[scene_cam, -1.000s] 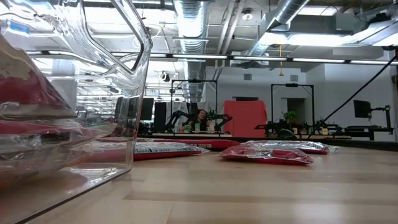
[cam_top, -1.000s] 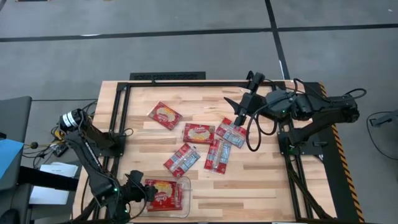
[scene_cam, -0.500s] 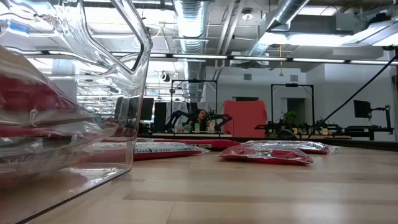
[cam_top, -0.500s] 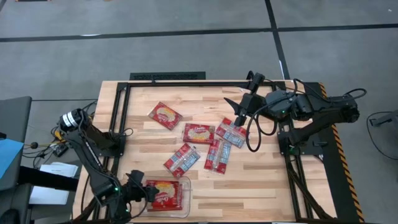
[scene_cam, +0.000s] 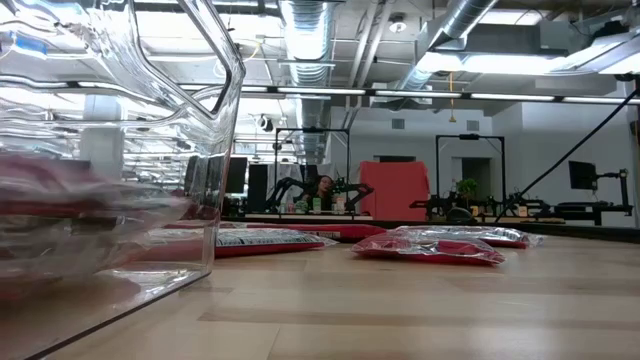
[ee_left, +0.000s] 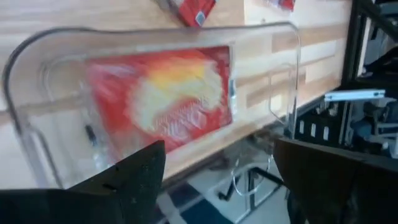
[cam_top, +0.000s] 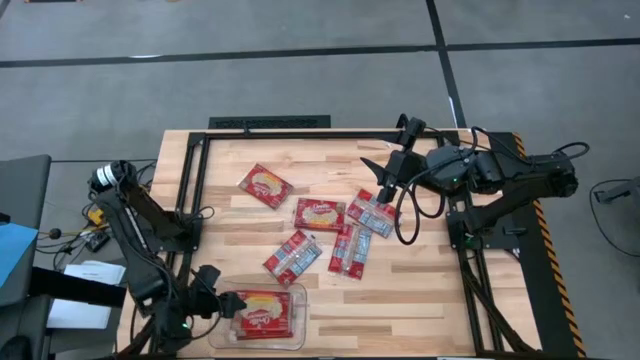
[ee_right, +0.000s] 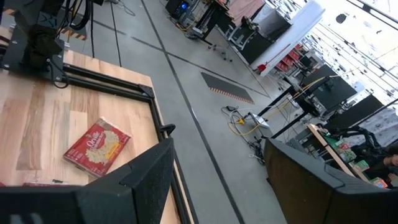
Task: Sort popcorn bags into baskets
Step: Put the red popcorn bag into the transparent bin
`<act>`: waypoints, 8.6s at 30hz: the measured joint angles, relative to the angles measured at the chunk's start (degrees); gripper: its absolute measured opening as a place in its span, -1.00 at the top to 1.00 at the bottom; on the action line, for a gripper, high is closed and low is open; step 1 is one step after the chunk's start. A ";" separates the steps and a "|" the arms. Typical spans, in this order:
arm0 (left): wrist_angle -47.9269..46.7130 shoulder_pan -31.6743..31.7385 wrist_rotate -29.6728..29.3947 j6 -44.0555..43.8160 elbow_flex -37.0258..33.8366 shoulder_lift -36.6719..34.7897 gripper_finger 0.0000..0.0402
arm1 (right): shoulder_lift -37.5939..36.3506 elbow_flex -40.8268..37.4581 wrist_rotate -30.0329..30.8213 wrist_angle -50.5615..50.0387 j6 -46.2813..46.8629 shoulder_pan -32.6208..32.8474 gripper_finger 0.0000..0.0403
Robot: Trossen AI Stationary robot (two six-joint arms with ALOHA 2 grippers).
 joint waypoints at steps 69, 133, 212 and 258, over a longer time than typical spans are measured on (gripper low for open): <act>5.29 119.31 50.80 119.78 -11.02 13.88 -0.37 | 23.59 -0.01 -42.80 -1.18 23.48 -30.44 -0.36; 0.49 110.43 59.39 94.55 -12.55 -19.66 1.00 | 19.62 -7.34 -54.32 16.60 52.27 -27.06 -0.36; 39.16 16.52 -6.73 45.16 -12.48 -21.65 1.00 | 7.14 -18.44 -47.96 26.48 54.86 -31.69 -0.36; 62.24 10.82 -11.26 43.22 -12.48 -2.17 1.00 | 7.14 -18.42 -43.31 25.16 54.82 -27.81 -0.36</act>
